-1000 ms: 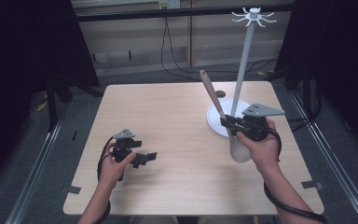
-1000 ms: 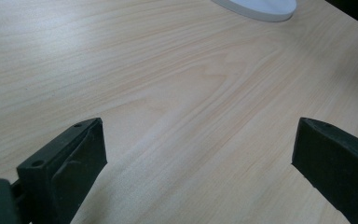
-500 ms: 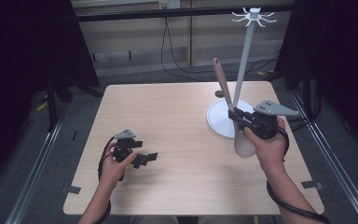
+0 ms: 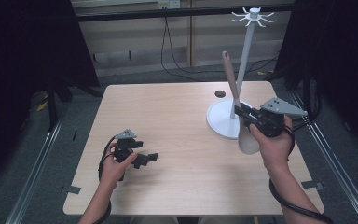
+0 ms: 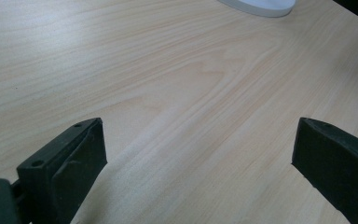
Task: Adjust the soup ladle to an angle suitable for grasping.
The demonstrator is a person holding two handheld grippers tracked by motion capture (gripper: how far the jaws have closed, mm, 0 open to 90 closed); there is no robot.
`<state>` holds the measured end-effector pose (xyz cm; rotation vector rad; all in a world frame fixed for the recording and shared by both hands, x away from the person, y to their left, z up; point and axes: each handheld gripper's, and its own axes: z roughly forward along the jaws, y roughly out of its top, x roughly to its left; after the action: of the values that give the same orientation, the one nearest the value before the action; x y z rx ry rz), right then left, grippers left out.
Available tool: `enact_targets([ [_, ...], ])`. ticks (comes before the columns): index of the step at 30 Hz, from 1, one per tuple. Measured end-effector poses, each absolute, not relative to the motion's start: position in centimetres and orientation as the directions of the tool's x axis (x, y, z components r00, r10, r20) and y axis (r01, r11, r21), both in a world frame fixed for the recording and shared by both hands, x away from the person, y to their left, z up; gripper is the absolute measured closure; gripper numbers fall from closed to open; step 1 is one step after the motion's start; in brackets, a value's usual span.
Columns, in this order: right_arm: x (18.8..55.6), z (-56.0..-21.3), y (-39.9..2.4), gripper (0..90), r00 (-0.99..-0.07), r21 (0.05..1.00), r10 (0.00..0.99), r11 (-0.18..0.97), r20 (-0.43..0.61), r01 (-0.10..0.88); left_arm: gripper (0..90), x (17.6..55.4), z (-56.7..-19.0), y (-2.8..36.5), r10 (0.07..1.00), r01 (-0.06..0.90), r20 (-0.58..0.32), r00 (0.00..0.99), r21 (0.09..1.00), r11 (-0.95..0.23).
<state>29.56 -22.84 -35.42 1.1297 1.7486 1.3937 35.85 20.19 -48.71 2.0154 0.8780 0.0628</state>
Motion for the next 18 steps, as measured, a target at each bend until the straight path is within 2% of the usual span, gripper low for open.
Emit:
enact_targets([
  [18,28.7,-33.6,-24.7,79.2,-0.387,0.985,0.921,0.025,0.044,0.172,2.7,35.9,-48.7,20.2,0.604,0.555,-0.278,0.747,0.761,-0.336],
])
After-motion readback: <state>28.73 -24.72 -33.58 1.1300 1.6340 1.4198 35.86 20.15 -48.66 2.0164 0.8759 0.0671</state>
